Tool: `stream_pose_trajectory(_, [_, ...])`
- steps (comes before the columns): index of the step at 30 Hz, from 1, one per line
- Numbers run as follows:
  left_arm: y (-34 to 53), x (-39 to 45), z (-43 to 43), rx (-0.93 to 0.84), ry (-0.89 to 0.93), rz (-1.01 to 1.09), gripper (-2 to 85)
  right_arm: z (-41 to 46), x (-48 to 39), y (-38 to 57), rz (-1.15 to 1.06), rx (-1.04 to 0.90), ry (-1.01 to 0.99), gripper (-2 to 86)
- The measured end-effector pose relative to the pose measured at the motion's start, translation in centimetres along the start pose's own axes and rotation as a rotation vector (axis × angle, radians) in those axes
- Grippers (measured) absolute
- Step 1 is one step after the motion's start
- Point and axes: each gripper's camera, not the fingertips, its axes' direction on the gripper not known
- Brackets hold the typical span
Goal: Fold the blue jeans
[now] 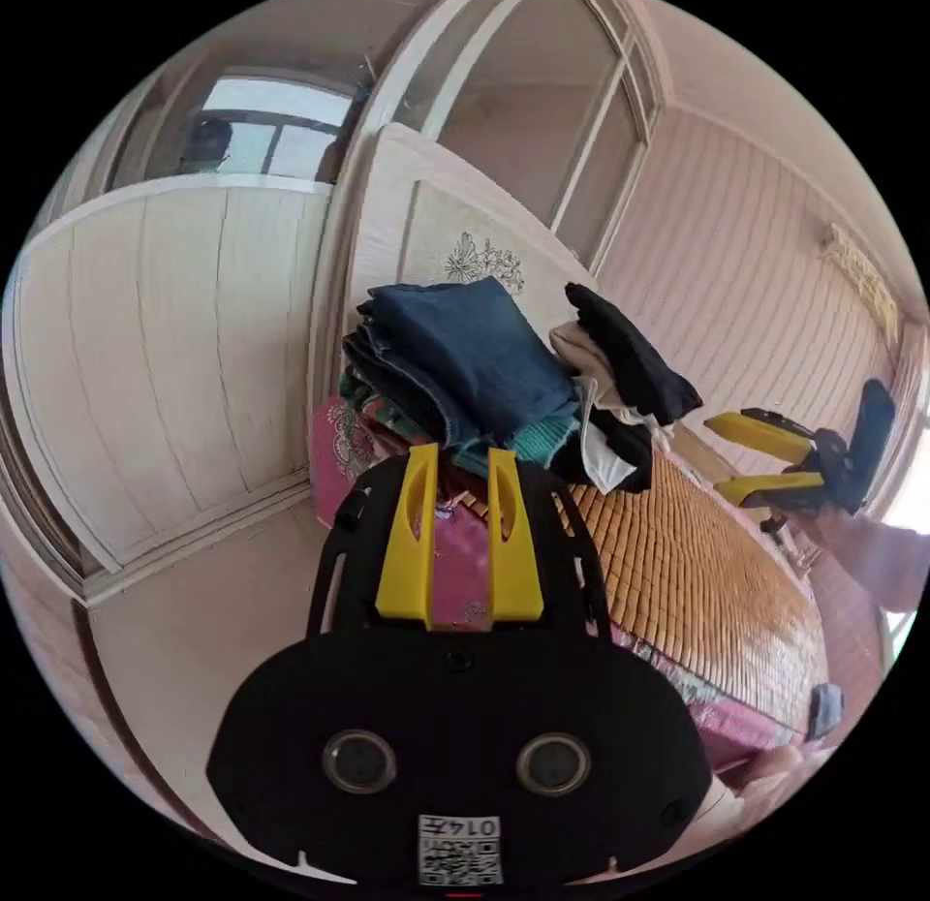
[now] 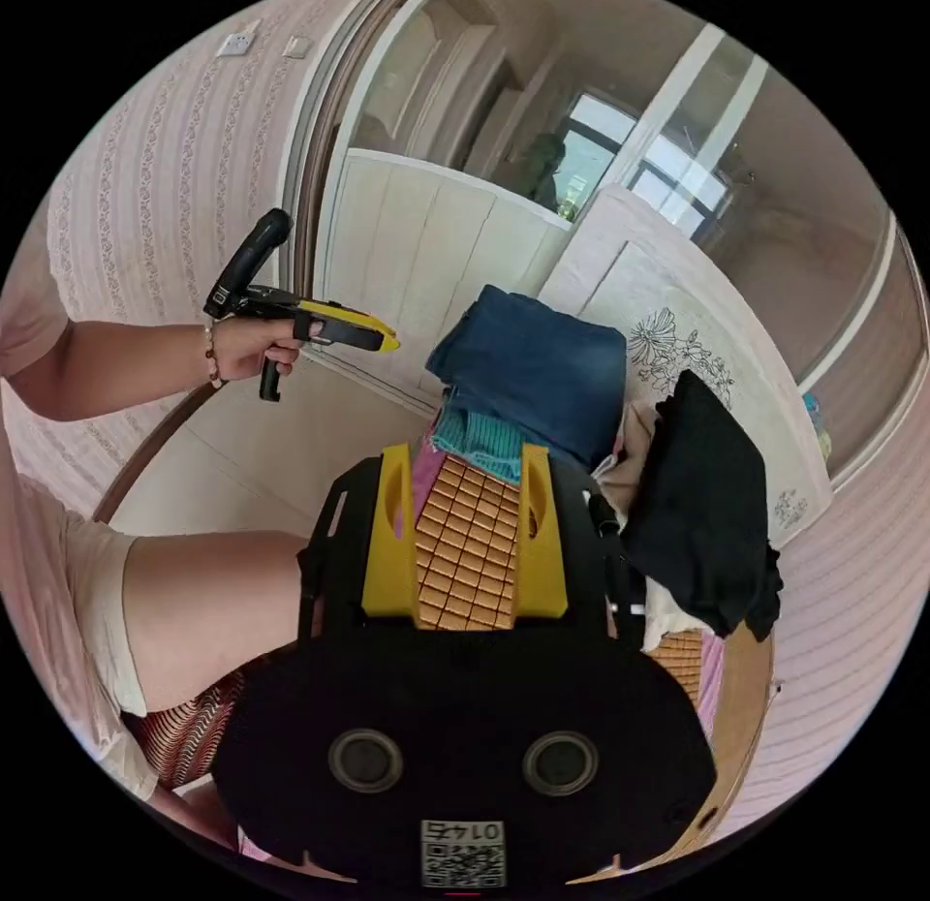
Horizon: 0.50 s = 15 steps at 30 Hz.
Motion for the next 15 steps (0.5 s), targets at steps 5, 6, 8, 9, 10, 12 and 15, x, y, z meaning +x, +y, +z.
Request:
stream_pose_trajectory(5, [-3.4,-3.4,2.1,-0.020,0.023,-0.068,11.3,8.6,0.6,-8.0,-0.157,-0.121,-0.063,16.9])
stream_pose_trajectory(6, [-3.8,-3.7,2.5,-0.037,0.034,-0.082,11.4,9.4,0.5,-8.7,-0.181,-0.135,-0.052,17.2])
stream_pose_trajectory(8, [-4.9,-4.6,3.1,-0.065,0.127,-0.094,9.7,12.2,0.8,-11.2,-0.188,-0.151,-0.004,17.4])
stream_pose_trajectory(9, [-5.1,-4.9,3.0,-0.065,0.163,-0.099,8.8,12.9,1.0,-11.7,-0.169,-0.157,-0.001,17.2])
stream_pose_trajectory(10, [-5.4,-5.5,2.6,-0.063,0.194,-0.143,7.0,14.4,1.4,-12.6,-0.129,-0.198,-0.005,16.6])
stream_pose_trajectory(12, [-5.7,-5.5,1.9,-0.071,0.160,-0.140,4.4,16.1,2.0,-13.4,-0.099,-0.291,-0.047,14.8])
stream_pose_trajectory(15, [-6.5,-4.6,-0.1,-0.052,0.120,-0.056,0.7,15.0,2.8,-13.8,-0.114,-0.302,-0.047,6.5])
